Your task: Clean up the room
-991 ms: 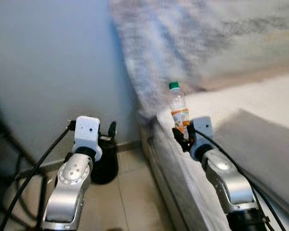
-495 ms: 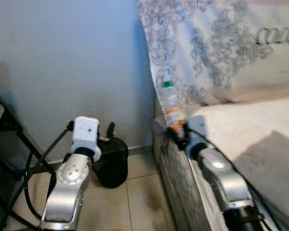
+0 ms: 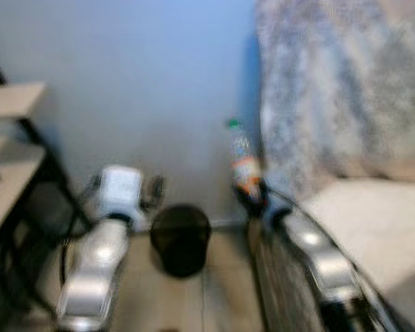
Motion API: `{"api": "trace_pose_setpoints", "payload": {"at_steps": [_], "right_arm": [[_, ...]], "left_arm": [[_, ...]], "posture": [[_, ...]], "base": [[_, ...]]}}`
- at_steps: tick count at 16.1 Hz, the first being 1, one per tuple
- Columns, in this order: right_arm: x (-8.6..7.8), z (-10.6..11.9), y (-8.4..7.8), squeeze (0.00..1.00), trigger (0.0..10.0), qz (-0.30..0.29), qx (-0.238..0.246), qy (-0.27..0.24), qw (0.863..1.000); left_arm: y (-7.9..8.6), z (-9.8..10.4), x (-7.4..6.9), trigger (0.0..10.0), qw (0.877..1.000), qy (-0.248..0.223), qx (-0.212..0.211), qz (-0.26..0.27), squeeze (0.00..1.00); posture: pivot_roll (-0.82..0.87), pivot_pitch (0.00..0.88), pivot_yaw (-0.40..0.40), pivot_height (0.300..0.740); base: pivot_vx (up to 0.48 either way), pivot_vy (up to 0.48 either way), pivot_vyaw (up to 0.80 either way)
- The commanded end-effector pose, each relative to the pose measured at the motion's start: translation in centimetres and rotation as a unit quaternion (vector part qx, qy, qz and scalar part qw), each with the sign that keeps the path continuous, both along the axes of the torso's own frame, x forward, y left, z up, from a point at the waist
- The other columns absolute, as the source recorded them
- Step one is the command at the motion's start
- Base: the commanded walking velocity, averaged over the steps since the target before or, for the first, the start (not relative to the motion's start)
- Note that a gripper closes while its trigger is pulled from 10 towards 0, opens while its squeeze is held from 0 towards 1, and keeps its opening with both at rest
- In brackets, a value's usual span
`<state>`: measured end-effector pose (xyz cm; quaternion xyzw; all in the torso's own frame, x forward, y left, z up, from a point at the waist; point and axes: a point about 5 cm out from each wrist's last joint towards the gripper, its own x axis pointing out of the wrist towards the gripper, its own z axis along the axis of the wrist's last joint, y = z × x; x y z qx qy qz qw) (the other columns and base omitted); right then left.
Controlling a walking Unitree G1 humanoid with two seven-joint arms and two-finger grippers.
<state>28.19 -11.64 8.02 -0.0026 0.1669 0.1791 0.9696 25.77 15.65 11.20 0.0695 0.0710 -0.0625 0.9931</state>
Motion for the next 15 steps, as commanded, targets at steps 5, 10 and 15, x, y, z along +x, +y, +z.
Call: {"api": "trace_pose_setpoints", "payload": {"at_steps": [5, 10, 15], "right_arm": [[0.0, -0.1, 1.1, 0.0, 10.0, 0.018, 0.005, 0.006, 1.0], [-0.5, -2.3, 0.4, 0.0, 10.0, 0.035, -0.045, 0.045, 0.997], [-1.4, -5.3, -1.4, 0.0, 10.0, 0.074, -0.104, 0.101, 0.987]], "left_arm": [[1.0, 0.1, -0.3, 10.0, 1.0, -0.002, 0.016, 0.009, 0.0], [0.8, -0.3, -0.4, 10.0, 1.0, 0.011, 0.023, -0.016, 0.0], [1.5, -2.4, -1.2, 10.0, 0.993, 0.06, 0.068, -0.077, 0.0]], "posture": [[0.07, 0.0, 0.029, 0.74], [0.08, 0.0, 0.025, 0.74], [0.07, 0.0, 0.023, 0.74]], "base": [[0.319, 0.0, 0.16], [0.316, 0.0, 0.0], [0.288, 0.0, 0.0]]}}
